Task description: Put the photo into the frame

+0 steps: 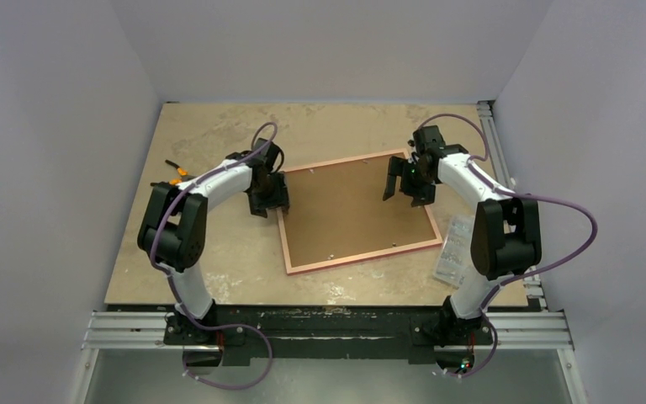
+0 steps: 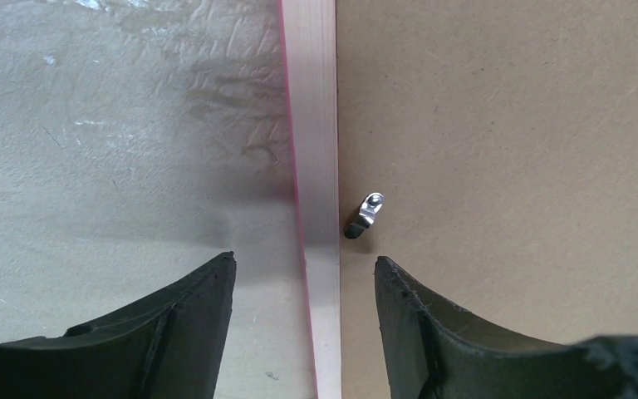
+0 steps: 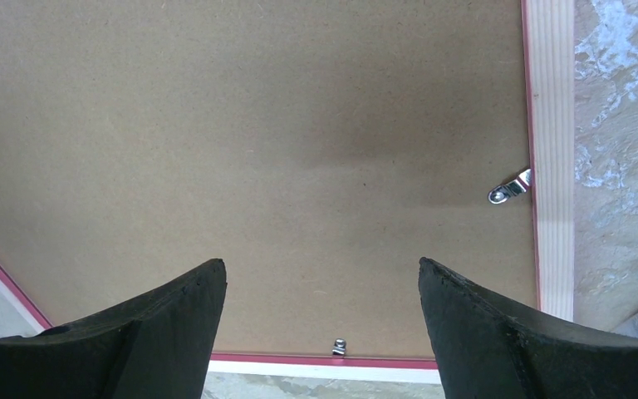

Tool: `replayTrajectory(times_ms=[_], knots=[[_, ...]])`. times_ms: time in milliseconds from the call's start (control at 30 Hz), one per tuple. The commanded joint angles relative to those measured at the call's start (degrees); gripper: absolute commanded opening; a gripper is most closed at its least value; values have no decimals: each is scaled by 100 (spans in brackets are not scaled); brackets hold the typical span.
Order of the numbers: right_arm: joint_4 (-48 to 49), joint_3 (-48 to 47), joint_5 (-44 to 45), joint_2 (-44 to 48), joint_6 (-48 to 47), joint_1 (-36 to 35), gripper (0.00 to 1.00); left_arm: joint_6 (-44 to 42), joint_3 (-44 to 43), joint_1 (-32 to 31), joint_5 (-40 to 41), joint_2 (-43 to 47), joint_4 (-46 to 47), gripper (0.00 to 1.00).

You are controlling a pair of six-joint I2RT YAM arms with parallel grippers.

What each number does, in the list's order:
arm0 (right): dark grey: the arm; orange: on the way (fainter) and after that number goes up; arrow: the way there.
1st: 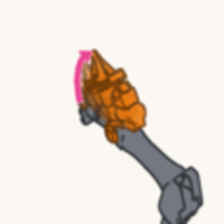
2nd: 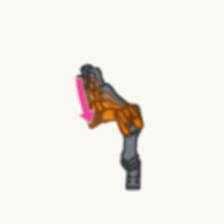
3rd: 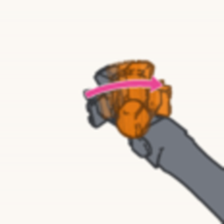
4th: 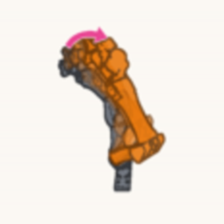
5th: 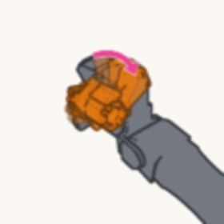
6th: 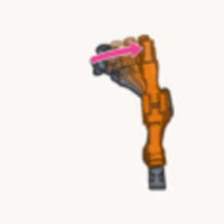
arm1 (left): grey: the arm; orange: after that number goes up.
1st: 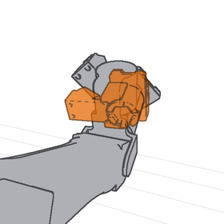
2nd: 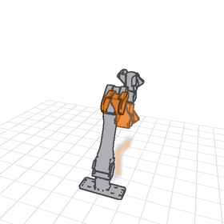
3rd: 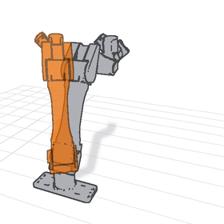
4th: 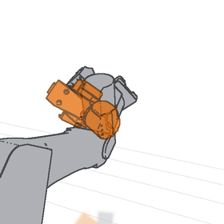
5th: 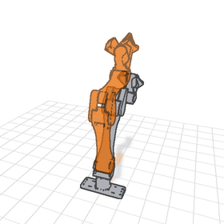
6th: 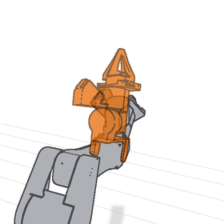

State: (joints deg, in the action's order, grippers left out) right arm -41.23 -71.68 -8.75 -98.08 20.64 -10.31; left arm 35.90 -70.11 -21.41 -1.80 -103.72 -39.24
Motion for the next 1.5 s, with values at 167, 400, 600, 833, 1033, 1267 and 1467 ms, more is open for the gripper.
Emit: replayTrajectory(times_ms=[167,400,600,833,1033,1267,1467], knots=[[-25,-83,-48,186,-98,37,84,202,127,-22,-291,320,560,64],[-45,-116,-56,158,-126,38,84,216,-547,-29,150,-391,7,60],[-77,-165,-39,158,-140,46,84,38,-916,-127,439,-903,-375,45],[-87,-193,-22,157,-136,68,84,0,-786,-215,357,-1088,-326,5],[-65,-149,-21,183,-131,77,84,-34,-429,-208,443,-831,-204,0],[-34,-119,72,247,-96,103,84,1,43,-161,55,-227,155,30],[-75,-114,418,359,-22,241,85,349,1008,267,-897,860,912,61]])
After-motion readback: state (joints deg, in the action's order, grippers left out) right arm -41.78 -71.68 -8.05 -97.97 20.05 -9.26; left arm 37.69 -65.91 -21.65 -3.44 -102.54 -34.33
